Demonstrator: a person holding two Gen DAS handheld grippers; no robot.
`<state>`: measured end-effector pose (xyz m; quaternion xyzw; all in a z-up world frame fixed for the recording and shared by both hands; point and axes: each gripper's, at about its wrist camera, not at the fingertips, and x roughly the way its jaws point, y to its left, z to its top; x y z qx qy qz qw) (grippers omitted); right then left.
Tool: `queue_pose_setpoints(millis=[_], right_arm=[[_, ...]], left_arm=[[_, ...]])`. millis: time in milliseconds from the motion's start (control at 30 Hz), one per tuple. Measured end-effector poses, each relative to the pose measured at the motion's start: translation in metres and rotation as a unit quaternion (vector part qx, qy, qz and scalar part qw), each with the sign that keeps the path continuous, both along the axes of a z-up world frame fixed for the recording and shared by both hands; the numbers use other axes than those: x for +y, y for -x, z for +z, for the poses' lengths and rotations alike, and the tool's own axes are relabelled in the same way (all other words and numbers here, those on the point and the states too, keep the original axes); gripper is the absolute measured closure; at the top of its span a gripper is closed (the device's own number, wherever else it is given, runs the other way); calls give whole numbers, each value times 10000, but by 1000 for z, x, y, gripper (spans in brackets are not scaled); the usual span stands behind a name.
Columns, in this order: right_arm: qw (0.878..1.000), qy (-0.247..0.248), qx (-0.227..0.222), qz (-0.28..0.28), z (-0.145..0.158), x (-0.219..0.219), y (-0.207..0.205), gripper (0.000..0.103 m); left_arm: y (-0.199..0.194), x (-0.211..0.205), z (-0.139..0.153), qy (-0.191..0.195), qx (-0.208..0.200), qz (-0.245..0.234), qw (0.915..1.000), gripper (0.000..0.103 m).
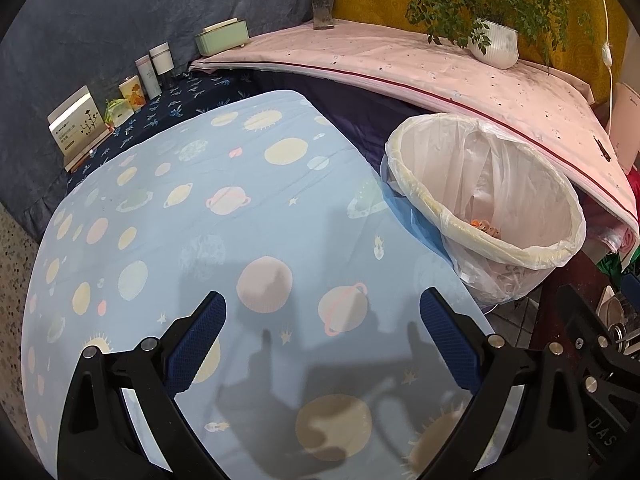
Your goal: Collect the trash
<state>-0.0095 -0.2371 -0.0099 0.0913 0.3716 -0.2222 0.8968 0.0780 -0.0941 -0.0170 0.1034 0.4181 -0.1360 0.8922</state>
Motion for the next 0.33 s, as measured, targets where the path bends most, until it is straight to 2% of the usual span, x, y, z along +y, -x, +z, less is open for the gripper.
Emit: queue_pose_setpoints(millis=[333], right_arm=[[10000, 20, -40, 16, 3, 2, -2, 7]], left_arm=[[-2, 0, 5, 112, -141, 2, 9998, 10]])
